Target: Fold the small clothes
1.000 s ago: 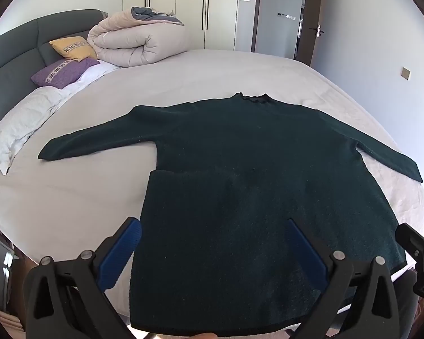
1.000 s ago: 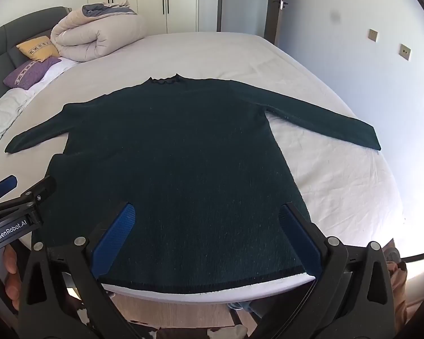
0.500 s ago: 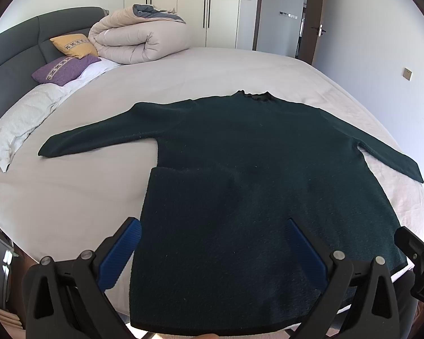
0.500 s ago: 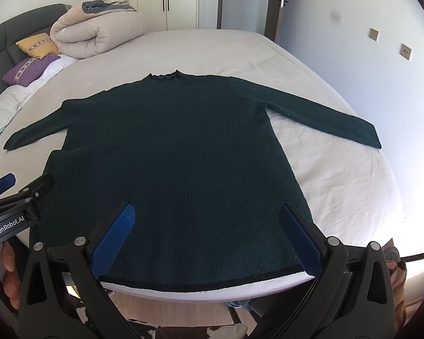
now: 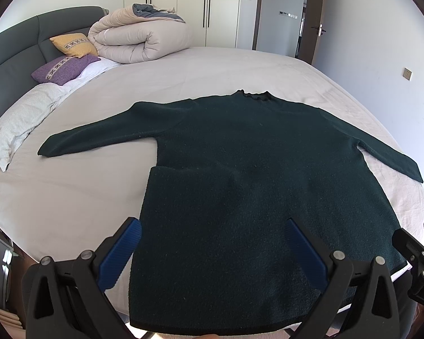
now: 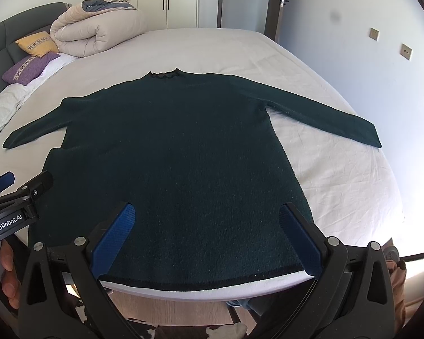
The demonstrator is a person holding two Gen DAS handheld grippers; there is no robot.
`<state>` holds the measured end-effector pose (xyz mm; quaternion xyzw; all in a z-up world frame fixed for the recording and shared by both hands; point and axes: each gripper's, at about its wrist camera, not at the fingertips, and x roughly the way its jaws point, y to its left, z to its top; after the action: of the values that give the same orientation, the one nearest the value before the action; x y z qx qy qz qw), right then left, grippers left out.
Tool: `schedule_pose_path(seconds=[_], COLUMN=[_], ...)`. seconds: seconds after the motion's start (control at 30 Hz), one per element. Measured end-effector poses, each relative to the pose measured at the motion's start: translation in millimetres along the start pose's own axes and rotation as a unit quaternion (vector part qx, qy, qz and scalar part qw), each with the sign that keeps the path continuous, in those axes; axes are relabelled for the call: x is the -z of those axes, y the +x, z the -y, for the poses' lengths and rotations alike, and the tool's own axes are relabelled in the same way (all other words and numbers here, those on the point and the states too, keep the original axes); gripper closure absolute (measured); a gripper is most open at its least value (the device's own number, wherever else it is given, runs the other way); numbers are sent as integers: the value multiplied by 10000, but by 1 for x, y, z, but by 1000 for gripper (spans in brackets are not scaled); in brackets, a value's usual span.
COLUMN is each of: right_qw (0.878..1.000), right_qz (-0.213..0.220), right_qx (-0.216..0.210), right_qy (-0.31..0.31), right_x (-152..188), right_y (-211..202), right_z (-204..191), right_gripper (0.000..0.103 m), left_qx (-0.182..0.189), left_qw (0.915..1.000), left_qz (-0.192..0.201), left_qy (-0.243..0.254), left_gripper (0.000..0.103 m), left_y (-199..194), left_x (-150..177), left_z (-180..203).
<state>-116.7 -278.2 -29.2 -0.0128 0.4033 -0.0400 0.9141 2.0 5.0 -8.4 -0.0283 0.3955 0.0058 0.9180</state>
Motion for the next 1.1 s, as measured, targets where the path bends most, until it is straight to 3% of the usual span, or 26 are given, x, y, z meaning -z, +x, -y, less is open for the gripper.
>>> schedule_pose_path(seconds=[1.1], right_qw=[10000], right_qz=[-39], right_qx=[11], right_qy=[-18], right_x=[9], right_y=[2], right_z=[-3], right_gripper=[0], left_qx=[15], left_qw=[10000], left_qz=[-17], left_qy=[-4], left_gripper=[0], left_y=[1], left_x=[2], left_z=[0])
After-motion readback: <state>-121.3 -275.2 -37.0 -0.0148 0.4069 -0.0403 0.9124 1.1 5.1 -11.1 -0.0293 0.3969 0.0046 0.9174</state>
